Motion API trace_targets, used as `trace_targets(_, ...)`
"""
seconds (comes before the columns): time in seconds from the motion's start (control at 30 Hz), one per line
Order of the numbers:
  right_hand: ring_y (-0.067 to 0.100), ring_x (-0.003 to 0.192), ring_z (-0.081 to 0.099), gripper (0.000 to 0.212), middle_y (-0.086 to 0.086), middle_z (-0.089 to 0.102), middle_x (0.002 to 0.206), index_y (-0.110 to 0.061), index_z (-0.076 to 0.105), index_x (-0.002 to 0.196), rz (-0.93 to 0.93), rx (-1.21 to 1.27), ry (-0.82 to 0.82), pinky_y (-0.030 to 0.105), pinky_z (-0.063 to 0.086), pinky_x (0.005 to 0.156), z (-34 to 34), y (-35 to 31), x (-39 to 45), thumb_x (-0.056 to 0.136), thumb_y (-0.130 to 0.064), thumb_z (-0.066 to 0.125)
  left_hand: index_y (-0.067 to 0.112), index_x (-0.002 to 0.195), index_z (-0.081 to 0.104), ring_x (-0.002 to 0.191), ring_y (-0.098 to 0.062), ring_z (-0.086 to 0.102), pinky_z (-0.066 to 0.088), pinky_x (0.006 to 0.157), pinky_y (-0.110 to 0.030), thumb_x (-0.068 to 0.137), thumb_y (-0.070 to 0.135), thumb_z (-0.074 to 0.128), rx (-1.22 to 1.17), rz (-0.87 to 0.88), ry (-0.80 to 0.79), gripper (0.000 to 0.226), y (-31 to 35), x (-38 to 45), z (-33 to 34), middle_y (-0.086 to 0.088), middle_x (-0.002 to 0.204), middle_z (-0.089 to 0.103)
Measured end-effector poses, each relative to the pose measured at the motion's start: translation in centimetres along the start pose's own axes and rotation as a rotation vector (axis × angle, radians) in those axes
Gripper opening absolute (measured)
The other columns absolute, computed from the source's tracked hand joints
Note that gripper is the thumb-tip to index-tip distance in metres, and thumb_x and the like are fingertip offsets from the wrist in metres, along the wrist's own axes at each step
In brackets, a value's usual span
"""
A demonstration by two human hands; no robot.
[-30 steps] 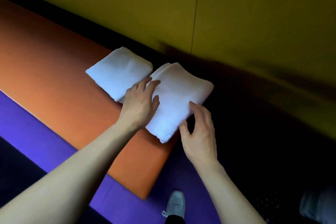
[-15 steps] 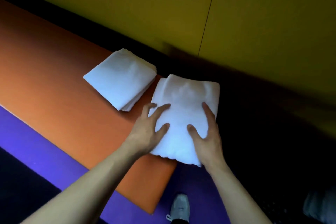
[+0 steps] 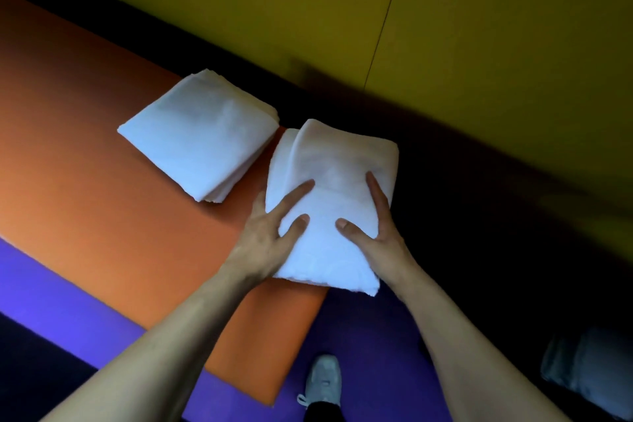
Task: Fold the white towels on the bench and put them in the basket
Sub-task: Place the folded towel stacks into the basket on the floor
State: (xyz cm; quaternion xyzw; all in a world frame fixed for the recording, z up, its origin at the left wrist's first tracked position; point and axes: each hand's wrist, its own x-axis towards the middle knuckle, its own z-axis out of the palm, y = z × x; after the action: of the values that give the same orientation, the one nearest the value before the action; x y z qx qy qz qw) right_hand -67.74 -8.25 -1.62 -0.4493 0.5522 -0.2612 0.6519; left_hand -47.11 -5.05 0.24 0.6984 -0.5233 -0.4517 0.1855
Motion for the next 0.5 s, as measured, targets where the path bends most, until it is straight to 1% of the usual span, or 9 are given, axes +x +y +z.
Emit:
trace_targets(0.1,0.003,0.131,0.048,0.084,-0.018,0.040,0.150,-0.070,0.021,0.143,-0.003,0.005,0.025,0.040,0.050,0.107,0.3,0.1,-0.1,0.089,-0.034,0.075,0.075,0.136,0.031,0.137,-0.020,0.033,0.028,0.113,-0.031,0.094,0.052,0.060,-0.008,-0.025,-0.019,0.056,0.4,-0.3,-0.2,0.000,0.147,0.027)
trace_targets(0.2,0.007,0.131,0.049,0.084,-0.015,0.042,0.150,-0.072,0.023,0.142,-0.011,-0.008,0.047,0.040,0.052,0.105,0.4,0.2,-0.5,0.087,-0.036,0.077,0.075,0.133,0.036,0.130,-0.013,0.033,0.031,0.109,-0.030,0.090,0.050,0.067,-0.074,-0.038,0.004,0.059,0.7,-0.8,0.0,0.006,0.140,0.028)
trace_targets(0.3,0.007,0.131,0.050,0.085,-0.016,0.043,0.149,-0.071,0.028,0.140,-0.012,-0.023,0.045,0.036,0.051,0.106,-0.2,0.1,-1.1,0.084,-0.035,0.080,0.071,0.130,0.047,0.131,-0.010,0.040,0.036,0.107,-0.030,0.090,0.040,0.072,-0.251,-0.102,0.009,0.056,0.7,-1.9,0.2,0.008,0.143,0.036)
trace_targets(0.33,0.007,0.131,0.049,0.084,-0.017,0.043,0.149,-0.071,0.030,0.140,-0.012,-0.015,0.026,0.036,0.050,0.107,-0.6,0.3,-1.4,0.083,-0.035,0.081,0.067,0.130,0.050,0.132,-0.007,0.043,0.038,0.109,-0.031,0.091,0.035,0.072,-0.328,-0.117,0.015,0.055,0.7,-2.6,0.5,0.010,0.145,0.041)
trace_targets(0.4,0.009,0.132,0.050,0.084,-0.016,0.044,0.150,-0.070,0.033,0.139,0.004,0.023,-0.035,0.039,0.050,0.107,-1.2,0.9,-2.3,0.082,-0.034,0.082,0.059,0.131,0.056,0.134,-0.003,0.047,0.040,0.114,-0.037,0.089,0.029,0.075,-0.445,-0.143,0.017,0.055,0.3,-4.5,1.3,0.014,0.147,0.049)
trace_targets(0.43,0.010,0.132,0.051,0.084,-0.015,0.045,0.150,-0.070,0.034,0.139,0.019,0.043,-0.066,0.040,0.049,0.108,-1.3,1.4,-3.0,0.081,-0.034,0.083,0.058,0.131,0.057,0.135,-0.003,0.048,0.039,0.116,-0.040,0.087,0.031,0.077,-0.461,-0.159,0.019,0.055,0.0,-5.7,1.7,0.016,0.148,0.050)
trace_targets(0.5,0.010,0.134,0.050,0.086,-0.015,0.045,0.151,-0.067,0.036,0.140,0.036,0.072,-0.097,0.041,0.047,0.111,-1.1,2.7,-4.6,0.077,-0.034,0.084,0.060,0.133,0.054,0.136,0.000,0.044,0.035,0.118,-0.042,0.081,0.042,0.075,-0.404,-0.182,0.026,0.058,-0.5,-7.9,2.5,0.016,0.148,0.048)
